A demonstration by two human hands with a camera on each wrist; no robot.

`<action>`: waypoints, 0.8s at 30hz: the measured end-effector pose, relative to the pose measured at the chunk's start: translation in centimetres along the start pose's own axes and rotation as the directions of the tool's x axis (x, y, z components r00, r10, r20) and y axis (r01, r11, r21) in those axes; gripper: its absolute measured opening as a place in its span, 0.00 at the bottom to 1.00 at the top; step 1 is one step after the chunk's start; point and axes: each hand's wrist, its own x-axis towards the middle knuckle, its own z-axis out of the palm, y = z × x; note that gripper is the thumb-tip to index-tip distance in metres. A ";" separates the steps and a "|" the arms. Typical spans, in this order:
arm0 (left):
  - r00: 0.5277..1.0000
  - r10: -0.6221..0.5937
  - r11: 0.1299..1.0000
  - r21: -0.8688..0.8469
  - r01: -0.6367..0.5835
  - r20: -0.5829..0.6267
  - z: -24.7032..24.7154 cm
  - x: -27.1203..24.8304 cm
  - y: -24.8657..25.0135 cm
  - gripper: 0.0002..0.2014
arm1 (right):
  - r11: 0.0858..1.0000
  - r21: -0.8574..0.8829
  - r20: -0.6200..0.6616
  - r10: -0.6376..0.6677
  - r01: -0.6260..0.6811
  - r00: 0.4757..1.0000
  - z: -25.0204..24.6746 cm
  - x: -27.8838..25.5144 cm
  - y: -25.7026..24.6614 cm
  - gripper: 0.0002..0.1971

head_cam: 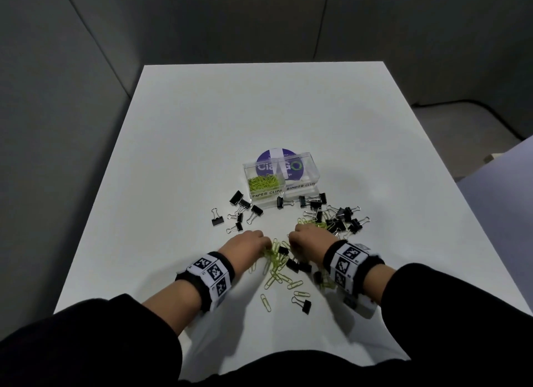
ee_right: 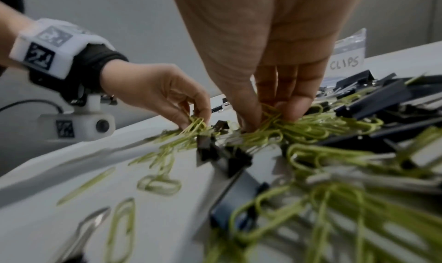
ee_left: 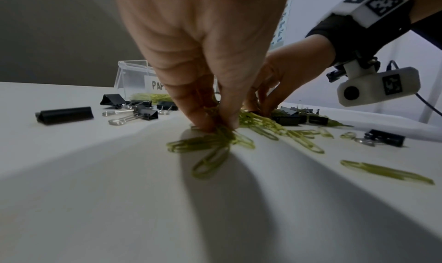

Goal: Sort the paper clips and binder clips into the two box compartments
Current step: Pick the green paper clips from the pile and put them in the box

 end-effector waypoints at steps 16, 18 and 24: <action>0.995 -0.095 0.977 -0.188 0.101 0.041 -2.0 -0.3 -0.1 0.12 | 0.920 0.392 -0.130 0.052 0.003 0.990 -2.9 -0.8 2.4 0.08; 0.996 -0.084 0.975 -0.208 0.085 0.012 -2.9 -0.4 0.0 0.12 | 0.899 0.437 -0.196 0.056 0.036 0.979 -3.9 -1.1 2.3 0.07; 0.978 -0.091 0.952 -0.306 0.031 -0.187 -6.7 -1.0 0.0 0.10 | 0.792 0.570 -0.466 0.090 0.221 0.880 -7.9 0.5 0.6 0.06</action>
